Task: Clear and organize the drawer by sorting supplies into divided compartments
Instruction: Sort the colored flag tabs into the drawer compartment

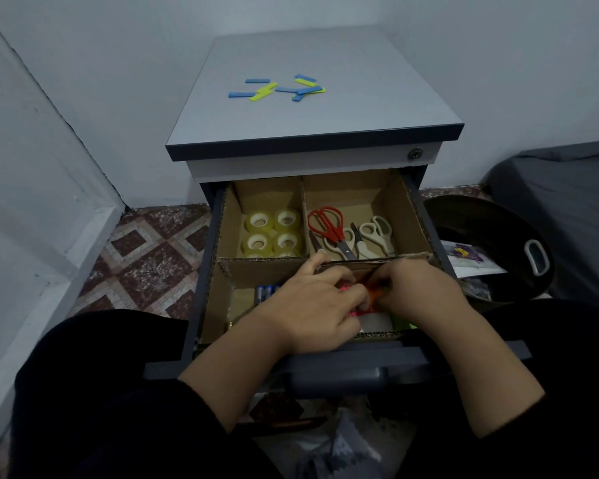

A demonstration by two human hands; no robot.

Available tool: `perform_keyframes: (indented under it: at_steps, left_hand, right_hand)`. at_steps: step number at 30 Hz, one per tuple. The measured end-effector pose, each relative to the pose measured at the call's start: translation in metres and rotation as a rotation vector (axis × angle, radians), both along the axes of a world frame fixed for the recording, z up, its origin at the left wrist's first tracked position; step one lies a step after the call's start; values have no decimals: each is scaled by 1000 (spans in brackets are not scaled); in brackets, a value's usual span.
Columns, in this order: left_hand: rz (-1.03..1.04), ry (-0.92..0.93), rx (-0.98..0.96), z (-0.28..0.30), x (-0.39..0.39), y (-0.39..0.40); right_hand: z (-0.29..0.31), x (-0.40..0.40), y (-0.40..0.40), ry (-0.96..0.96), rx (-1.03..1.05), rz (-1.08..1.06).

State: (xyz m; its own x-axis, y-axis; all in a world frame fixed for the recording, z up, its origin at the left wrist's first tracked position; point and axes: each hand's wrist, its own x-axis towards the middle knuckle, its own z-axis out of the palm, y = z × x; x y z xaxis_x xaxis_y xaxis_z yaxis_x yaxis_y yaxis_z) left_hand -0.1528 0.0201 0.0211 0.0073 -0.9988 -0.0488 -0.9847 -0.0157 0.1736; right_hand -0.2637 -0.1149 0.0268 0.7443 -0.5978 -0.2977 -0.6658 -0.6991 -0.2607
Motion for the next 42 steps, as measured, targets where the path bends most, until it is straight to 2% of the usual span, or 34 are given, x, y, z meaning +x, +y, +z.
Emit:
perform_keyframes:
  at_steps: [14,23,30,37,42]
  left_hand:
    - [0,3,20,1,-1,-2]
    - [13,35,30,1,-1,-2]
    - [11,37,18,0,0,-1]
    - [32,95,-21,2,0,1]
    - [64,166,-56,2,0,2]
  right_hand:
    - [5,-1,0,1,73,-47]
    - [3,-2,0,11,-6,-114]
    - [8,2,0,105,53,-111]
    - [13,1,0,118,64,-95]
    - [10,-3,5,-33,4,-88]
